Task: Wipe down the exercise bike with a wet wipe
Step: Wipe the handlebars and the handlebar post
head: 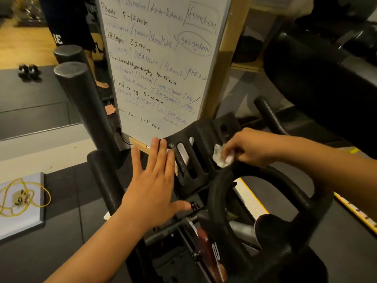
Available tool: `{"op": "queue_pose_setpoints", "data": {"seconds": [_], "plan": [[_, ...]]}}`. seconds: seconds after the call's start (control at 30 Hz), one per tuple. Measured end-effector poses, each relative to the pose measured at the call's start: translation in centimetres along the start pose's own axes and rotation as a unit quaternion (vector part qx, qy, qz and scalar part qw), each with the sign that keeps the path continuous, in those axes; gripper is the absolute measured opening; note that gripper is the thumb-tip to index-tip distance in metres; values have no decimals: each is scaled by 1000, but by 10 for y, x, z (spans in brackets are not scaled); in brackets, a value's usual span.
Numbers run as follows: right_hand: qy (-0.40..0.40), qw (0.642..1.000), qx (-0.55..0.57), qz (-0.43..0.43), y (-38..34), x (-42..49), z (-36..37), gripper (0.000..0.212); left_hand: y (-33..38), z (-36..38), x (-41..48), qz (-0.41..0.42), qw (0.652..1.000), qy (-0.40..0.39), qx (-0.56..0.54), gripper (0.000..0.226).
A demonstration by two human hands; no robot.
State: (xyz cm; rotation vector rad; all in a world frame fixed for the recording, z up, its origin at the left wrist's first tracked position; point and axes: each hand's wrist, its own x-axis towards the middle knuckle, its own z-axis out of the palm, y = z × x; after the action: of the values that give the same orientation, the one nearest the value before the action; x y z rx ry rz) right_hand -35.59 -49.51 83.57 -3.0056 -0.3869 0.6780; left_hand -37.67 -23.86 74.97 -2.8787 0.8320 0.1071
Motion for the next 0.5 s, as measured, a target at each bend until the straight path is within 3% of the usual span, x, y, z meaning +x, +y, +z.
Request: {"op": "queue_pose_setpoints", "data": {"seconds": [0.03,0.13,0.17,0.23,0.37,0.43,0.5], "plan": [[15,1000,22,-2,3,3,-9,24,3,-4,2,-1,1000,1,-21,124],[238,958,157,30,16,28,-31,23,14,-25,21,44,998,30,-21,128],[275,943,183,38,15,36,-32,22,18,-30,30,65,997,39,-11,129],[226,949,217,30,17,53,-11,15,22,-37,45,110,993,39,7,130],[24,949,313,20,37,44,32,23,30,-28,59,136,990,49,-5,117],[-56,958,280,15,47,43,26,23,34,-20,61,123,989,75,-19,113],[-116,981,155,0,46,52,17,20,35,-13,63,123,988,90,-32,113]]}}
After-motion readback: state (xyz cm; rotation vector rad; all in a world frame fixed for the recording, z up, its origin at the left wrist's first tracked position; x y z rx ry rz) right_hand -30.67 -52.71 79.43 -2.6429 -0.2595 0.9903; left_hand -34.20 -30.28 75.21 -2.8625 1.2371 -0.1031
